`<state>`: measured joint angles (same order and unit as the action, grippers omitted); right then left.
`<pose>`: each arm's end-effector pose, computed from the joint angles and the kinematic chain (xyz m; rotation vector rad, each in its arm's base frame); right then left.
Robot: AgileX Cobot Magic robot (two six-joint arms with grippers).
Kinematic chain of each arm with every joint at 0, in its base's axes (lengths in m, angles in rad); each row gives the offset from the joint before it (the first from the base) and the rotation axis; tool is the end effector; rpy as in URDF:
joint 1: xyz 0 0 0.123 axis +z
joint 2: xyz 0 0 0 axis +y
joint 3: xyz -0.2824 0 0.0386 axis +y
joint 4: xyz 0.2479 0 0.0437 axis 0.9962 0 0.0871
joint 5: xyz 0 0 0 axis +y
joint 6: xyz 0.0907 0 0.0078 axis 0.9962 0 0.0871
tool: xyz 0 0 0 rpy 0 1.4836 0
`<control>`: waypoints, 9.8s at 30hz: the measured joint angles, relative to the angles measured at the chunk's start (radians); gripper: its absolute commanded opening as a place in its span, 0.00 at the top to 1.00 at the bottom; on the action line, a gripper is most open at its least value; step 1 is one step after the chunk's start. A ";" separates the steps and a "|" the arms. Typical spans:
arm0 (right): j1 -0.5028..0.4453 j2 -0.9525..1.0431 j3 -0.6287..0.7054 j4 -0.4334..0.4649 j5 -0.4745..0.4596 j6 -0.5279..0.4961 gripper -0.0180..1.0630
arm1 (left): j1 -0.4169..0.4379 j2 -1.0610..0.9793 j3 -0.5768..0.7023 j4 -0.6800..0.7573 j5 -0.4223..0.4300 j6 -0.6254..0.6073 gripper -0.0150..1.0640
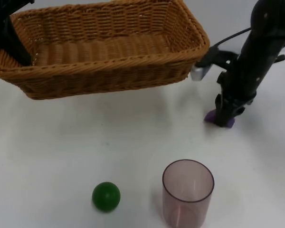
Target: Pick up the basket with the left hand and place the triangular block into the basket with the right hand.
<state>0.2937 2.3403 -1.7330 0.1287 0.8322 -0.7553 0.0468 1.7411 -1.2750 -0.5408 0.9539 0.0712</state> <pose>0.4499 0.1451 0.1050 -1.3576 2.5676 0.0752 0.3537 -0.0217 0.2438 -0.3371 2.7876 -0.6618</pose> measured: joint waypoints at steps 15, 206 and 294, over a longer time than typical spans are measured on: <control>-0.133 -0.253 0.000 -0.068 0.094 0.373 0.98 | -0.067 0.000 0.000 0.025 0.023 0.000 0.99; -0.012 -1.215 0.228 -0.407 0.178 0.942 0.02 | -0.271 0.426 0.000 -0.255 -0.371 0.308 0.91; -0.101 -2.058 0.722 -0.212 -0.014 0.692 0.02 | -0.198 -1.141 -0.003 0.629 -0.167 -0.121 0.02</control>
<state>0.1923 0.2828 -1.0111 -0.0833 0.8183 -0.0630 -0.1516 0.6002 -1.2779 0.0881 0.7868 -0.0500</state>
